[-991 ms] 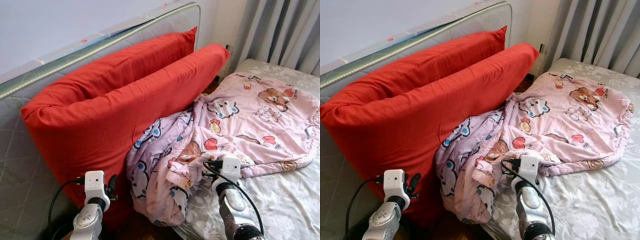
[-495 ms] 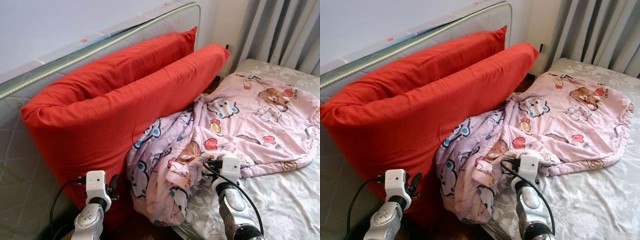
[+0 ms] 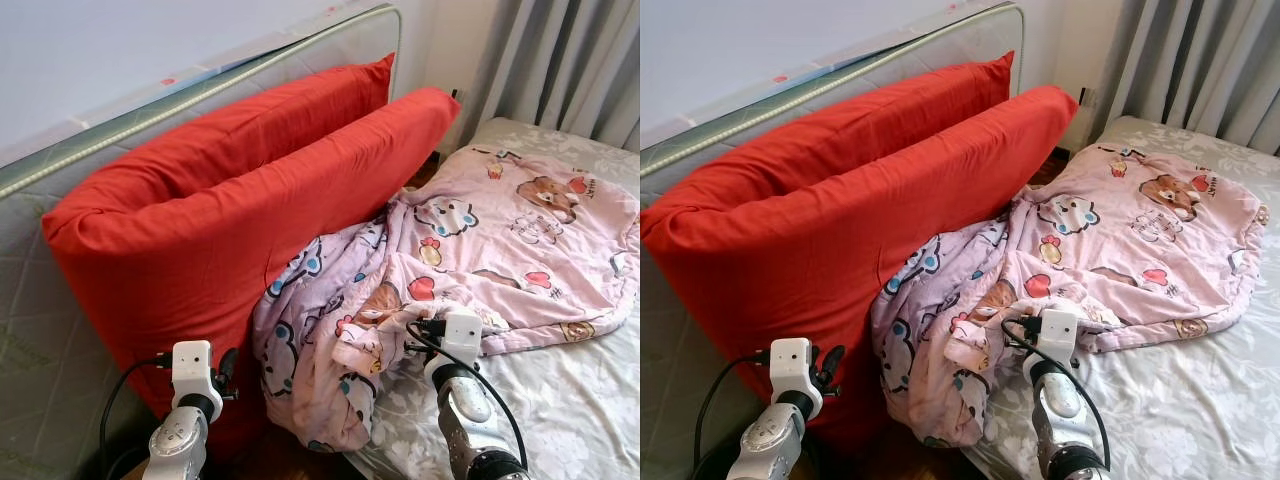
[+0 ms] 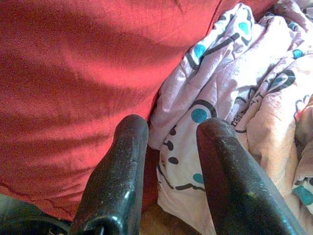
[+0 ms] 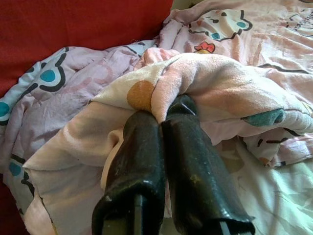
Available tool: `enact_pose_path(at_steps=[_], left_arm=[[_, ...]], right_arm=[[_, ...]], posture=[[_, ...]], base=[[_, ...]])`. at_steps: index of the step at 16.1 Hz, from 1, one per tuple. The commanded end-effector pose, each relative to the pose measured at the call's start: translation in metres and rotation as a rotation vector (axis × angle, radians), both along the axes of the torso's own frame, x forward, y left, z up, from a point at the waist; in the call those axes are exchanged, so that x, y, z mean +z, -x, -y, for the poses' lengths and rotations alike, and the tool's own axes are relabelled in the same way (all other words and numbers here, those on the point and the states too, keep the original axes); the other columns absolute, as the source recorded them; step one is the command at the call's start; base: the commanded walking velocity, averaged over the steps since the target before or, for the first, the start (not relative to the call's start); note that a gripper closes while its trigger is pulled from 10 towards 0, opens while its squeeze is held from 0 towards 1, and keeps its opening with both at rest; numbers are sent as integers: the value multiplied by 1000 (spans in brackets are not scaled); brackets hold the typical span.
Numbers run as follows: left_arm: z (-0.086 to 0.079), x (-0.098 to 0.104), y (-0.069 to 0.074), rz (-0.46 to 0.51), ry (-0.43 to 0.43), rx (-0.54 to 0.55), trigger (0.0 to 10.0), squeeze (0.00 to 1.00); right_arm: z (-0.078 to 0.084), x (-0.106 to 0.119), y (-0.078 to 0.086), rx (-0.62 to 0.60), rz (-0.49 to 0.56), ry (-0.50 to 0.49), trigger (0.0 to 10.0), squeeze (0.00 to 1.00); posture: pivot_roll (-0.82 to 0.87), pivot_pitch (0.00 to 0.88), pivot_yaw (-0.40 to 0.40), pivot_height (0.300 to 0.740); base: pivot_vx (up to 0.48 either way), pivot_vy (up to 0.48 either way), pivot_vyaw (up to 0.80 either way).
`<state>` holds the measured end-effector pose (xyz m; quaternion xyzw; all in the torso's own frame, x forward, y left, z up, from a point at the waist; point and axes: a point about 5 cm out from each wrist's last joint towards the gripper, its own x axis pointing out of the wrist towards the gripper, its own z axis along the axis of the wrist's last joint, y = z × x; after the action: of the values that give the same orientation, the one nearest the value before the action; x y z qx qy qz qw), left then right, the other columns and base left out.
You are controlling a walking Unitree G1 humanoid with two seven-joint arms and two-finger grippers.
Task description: Clean up the room
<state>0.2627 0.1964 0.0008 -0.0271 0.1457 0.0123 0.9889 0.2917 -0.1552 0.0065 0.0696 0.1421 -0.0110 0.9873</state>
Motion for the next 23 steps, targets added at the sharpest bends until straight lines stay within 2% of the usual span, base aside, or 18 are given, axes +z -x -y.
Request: enact_pose_path(at_steps=[1, 18, 23], left_arm=[[1, 2, -2, 10, -5, -8, 10000, 0], [2, 1, -1, 7, -1, -1, 10000, 0], [2, 1, -1, 5, -1, -2, 10000, 0]], right_arm=[[0, 4, -2, 2, 27, 10, 10000, 0], [0, 8, -5, 9, 50, 40, 10000, 0], [-2, 25, -13, 23, 167, 122, 10000, 0]], posture=[[-80, 0, 8, 740], [-78, 8, 3, 740], [-80, 8, 4, 740]], base=[[-259, 0, 0], [-260, 0, 0], [-260, 0, 0]])
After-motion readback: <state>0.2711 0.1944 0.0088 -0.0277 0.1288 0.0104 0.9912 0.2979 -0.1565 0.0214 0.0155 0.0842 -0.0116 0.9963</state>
